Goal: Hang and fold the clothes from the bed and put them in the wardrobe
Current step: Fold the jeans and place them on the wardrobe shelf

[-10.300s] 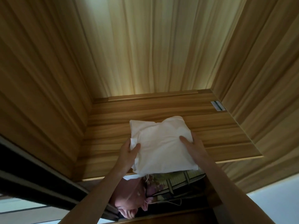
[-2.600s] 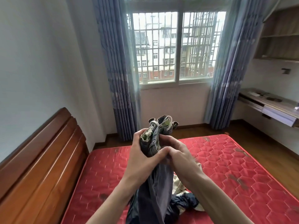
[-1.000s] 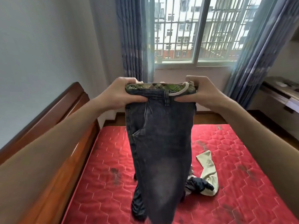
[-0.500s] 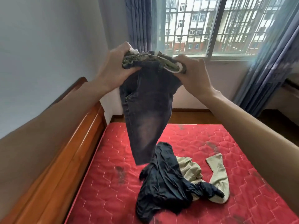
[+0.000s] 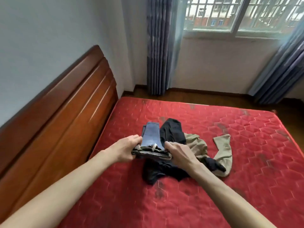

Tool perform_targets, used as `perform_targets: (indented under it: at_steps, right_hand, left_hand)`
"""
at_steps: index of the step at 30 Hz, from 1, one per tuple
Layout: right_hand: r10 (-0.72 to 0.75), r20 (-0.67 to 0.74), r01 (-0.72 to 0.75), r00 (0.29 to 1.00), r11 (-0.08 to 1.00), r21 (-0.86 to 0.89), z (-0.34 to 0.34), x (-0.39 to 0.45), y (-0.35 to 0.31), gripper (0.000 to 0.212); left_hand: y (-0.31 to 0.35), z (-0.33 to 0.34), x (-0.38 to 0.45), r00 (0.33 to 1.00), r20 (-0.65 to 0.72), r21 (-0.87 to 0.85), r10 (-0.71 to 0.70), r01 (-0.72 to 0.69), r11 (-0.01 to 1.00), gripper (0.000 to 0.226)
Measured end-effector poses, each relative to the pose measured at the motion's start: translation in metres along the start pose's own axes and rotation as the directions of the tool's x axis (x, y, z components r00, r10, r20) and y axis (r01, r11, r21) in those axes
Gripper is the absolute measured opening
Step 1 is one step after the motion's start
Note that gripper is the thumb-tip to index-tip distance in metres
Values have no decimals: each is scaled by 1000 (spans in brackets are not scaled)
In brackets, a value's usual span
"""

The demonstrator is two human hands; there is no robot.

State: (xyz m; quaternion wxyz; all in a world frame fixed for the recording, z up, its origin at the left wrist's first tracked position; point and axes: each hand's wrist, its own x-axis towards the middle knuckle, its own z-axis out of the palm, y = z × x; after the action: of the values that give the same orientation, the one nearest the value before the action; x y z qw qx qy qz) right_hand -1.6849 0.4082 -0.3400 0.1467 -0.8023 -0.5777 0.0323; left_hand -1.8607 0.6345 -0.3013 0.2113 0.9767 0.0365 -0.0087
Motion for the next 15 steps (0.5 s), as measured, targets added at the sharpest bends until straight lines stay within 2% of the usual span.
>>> perform_targets:
  at_steps: [2,4,7,9,12,15]
  right_hand:
    - [47,166,-50,985,999,8,50,-22,-10,24]
    - [49,240,-45,969,999,-22,95,-45,-19,17]
    - [88,342,-78,936,996,-43,151,-88,-27,30]
    - [86,372,-83,924,996,-22,182,-122,-33,33]
    - [34,426,-18,904,999,-42,226,-173,-38,36]
    - [50,469,-20,882,997,-69,259,-210,-40,30]
  left_hand:
    - [-7,57,-26,988,108,-20,-109,112,993,21]
    - [-11,112,-51,968,156,-9,-198,202,979,25]
    - [-12,194,-89,930,246,16,-273,277,961,29]
    - [-9,244,-115,919,277,39,-281,282,959,33]
    - [7,304,-147,913,336,49,-229,226,973,59]
    - [19,351,-166,908,359,58,-218,211,976,73]
